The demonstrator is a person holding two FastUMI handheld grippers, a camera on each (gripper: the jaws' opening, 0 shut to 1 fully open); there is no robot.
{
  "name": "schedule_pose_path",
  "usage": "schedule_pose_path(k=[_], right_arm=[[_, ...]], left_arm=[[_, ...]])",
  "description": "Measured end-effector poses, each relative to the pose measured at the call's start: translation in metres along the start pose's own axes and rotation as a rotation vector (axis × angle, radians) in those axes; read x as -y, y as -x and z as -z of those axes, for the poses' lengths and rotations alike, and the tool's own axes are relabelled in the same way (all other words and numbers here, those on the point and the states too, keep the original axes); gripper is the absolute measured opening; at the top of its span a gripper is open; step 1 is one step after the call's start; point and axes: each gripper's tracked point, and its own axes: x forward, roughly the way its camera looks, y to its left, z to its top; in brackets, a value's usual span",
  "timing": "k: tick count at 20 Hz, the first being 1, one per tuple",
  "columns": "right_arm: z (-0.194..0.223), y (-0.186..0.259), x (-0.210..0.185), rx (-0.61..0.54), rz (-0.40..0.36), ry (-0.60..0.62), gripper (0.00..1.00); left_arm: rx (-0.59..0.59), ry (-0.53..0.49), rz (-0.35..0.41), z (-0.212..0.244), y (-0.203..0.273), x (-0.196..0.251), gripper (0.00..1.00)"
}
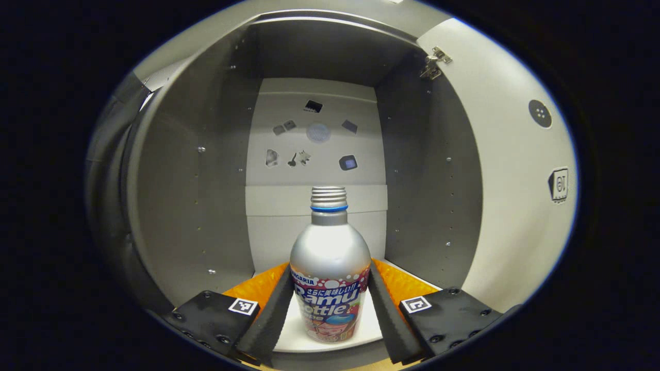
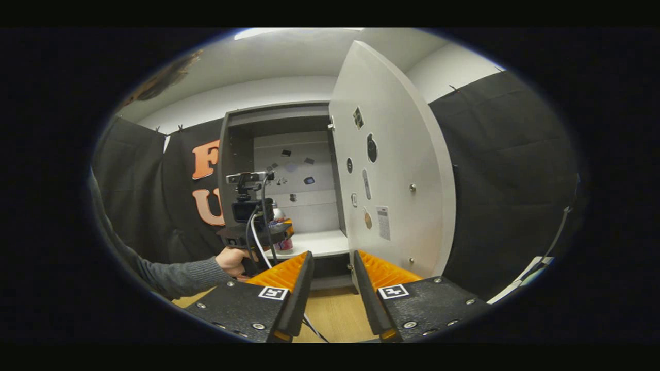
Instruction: Open the cabinet door with the right hand, grasp the bottle in the cabinet with the left hand and place it on the coaster, then close the cabinet door with the right hand.
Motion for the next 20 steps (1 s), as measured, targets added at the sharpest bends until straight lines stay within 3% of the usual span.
schedule_pose_path(k=[7, 8, 9, 14, 20], right_arm=[[0.024, 0.041, -0.018, -0.067, -0.102, -0.028, 0.49], [0.030, 0.046, -0.020, -0.087, -0.113, -0.032, 0.45], [0.036, 0.051, -0.023, -0.103, -0.124, -0.034, 0.49], [0.071, 0.067, -0.039, -0.193, -0.181, -0.036, 0.49], [0.112, 0.073, -0.049, -0.319, -0.218, -0.048, 0.50]], left_arm=[[-0.038, -0.043, -0.072, 0.039, 0.126, -0.035, 0.84], [-0.057, -0.043, -0.087, 0.051, 0.143, -0.042, 0.84], [-0.075, -0.043, -0.102, 0.063, 0.158, -0.049, 0.84], [-0.212, -0.058, -0.173, 0.151, 0.216, -0.085, 0.86], [-0.344, -0.005, -0.220, 0.259, 0.263, -0.110, 0.86]])
